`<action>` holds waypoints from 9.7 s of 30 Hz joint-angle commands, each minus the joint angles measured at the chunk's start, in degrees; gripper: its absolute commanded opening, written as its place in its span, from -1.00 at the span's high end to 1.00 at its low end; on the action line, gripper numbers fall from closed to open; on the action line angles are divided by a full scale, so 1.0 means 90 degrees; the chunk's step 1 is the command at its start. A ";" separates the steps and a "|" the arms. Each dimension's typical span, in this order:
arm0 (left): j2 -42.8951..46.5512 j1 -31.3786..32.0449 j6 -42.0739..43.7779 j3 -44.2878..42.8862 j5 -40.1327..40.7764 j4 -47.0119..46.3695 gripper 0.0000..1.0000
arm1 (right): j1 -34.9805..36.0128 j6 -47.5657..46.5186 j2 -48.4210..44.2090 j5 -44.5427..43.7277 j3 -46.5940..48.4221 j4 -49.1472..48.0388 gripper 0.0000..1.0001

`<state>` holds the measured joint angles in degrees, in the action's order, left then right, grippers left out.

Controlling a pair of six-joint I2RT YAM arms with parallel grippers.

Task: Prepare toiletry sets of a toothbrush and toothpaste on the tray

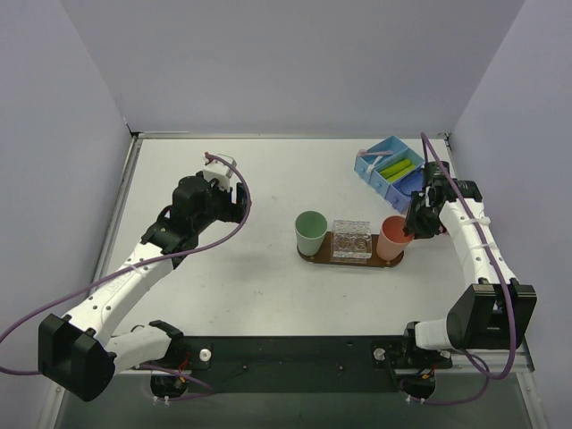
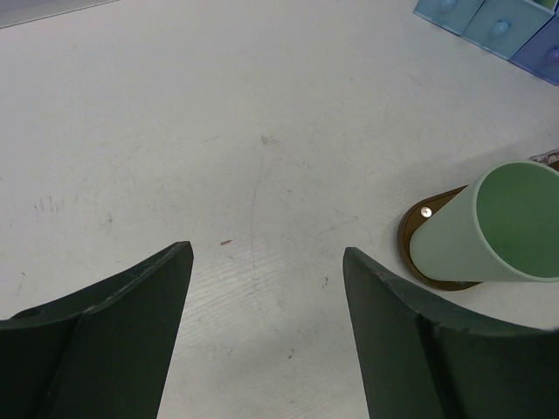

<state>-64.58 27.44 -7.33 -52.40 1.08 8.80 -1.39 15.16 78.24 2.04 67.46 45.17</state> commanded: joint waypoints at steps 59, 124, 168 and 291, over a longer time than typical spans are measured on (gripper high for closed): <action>0.0036 -0.0090 0.0502 0.0070 0.0847 -0.0343 -0.61 | -0.0041 0.0864 0.4597 0.0076 0.5014 -0.1581 0.53; 0.0163 -0.0090 0.0502 0.0071 0.0837 -0.0352 -0.61 | -0.0207 0.2622 0.5048 0.0144 0.4965 -0.2430 1.00; -0.1018 -0.0764 -0.1158 -0.0612 0.1042 -0.0189 -0.60 | -0.0207 0.3803 0.6151 -0.0276 0.4576 -0.1699 0.38; -0.1516 -0.1135 -0.0836 -0.1863 0.1042 0.1034 -0.59 | -0.0647 0.4038 0.5174 0.0212 0.3813 -0.1678 0.47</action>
<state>-78.78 17.52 -14.81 -66.50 9.21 19.09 -7.51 51.13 122.65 4.73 100.84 27.64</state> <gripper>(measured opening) 0.798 0.303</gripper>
